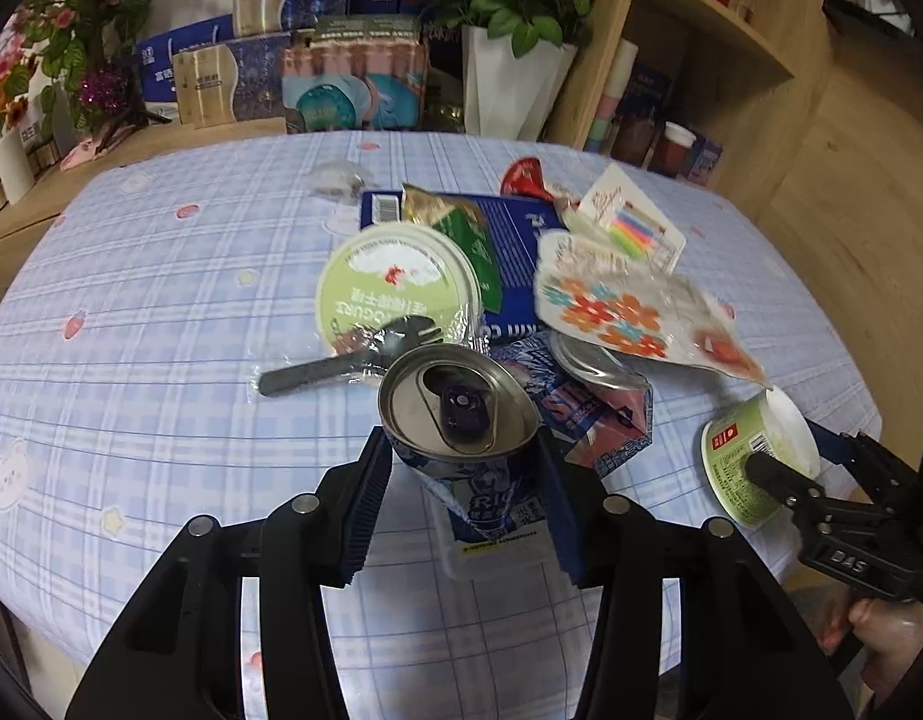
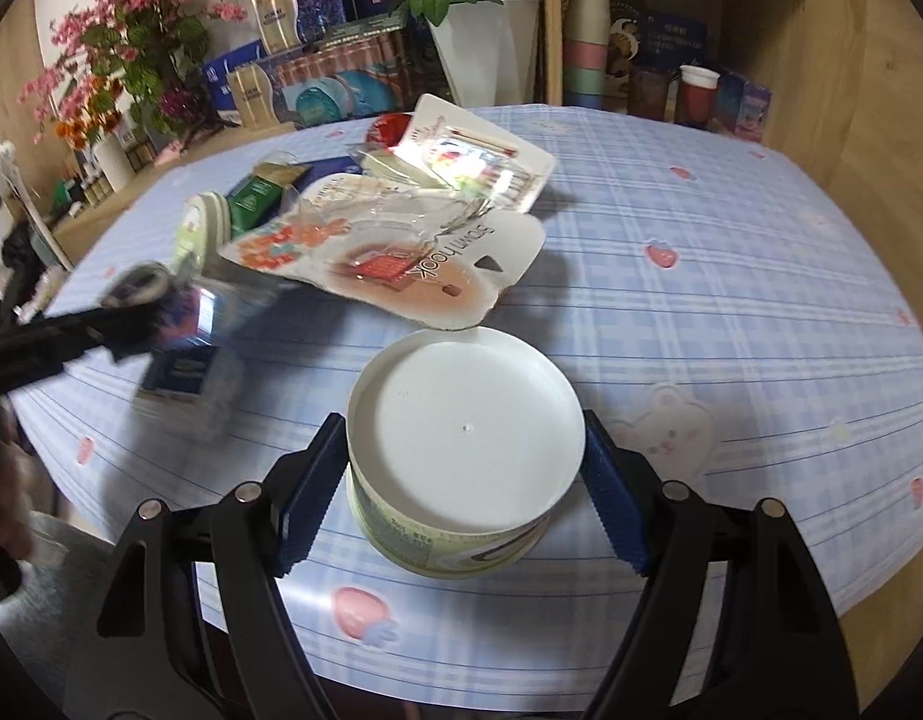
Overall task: Collect trash
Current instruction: 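Grasp the crushed blue can with the left gripper and lift it, then carry the yogurt cup and can to the brown bin and release both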
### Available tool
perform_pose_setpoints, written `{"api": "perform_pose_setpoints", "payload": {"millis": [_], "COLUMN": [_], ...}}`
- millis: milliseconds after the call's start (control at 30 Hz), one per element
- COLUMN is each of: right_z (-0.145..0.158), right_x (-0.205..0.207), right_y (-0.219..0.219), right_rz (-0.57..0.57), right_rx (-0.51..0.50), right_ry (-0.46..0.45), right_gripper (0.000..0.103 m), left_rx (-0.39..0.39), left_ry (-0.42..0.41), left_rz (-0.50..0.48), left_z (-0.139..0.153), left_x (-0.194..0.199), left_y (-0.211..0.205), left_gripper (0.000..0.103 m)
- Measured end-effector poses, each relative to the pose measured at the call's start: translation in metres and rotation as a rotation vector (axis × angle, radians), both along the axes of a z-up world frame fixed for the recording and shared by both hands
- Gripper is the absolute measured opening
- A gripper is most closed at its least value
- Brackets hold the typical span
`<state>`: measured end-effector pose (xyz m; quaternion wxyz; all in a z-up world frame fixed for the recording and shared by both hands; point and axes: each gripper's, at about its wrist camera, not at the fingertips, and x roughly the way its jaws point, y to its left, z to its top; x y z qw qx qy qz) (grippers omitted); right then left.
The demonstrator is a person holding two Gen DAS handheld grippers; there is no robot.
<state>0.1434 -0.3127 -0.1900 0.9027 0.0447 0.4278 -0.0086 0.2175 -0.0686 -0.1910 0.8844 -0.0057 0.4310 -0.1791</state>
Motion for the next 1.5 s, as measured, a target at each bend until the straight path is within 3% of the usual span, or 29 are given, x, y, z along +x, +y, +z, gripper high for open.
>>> {"api": "perform_pose_setpoints", "payload": {"millis": [300,533,1033,1500], "right_z": [-0.004,0.005,0.030,0.056], "right_x": [-0.006,-0.010,-0.027,-0.055], "right_y": [-0.027,-0.045,-0.027,0.004], "right_rz": [-0.069,-0.102,-0.066,0.004], "right_rx": [-0.089,0.032,0.079,0.104], "right_ry": [0.026,0.005,-0.041,-0.074], "right_gripper": [0.076,0.076,0.075,0.075], "left_rx": [-0.004,-0.038,0.006,-0.018], "left_ry": [-0.066,-0.093,-0.177,-0.209], "left_rz": [0.005,0.029,0.044,0.058], "left_z": [0.023,0.036,0.070,0.098], "left_x": [-0.015,-0.021,-0.060,-0.108], "left_y": [0.003,0.011,0.030,0.054], "left_gripper": [0.046,0.046,0.046,0.046]}}
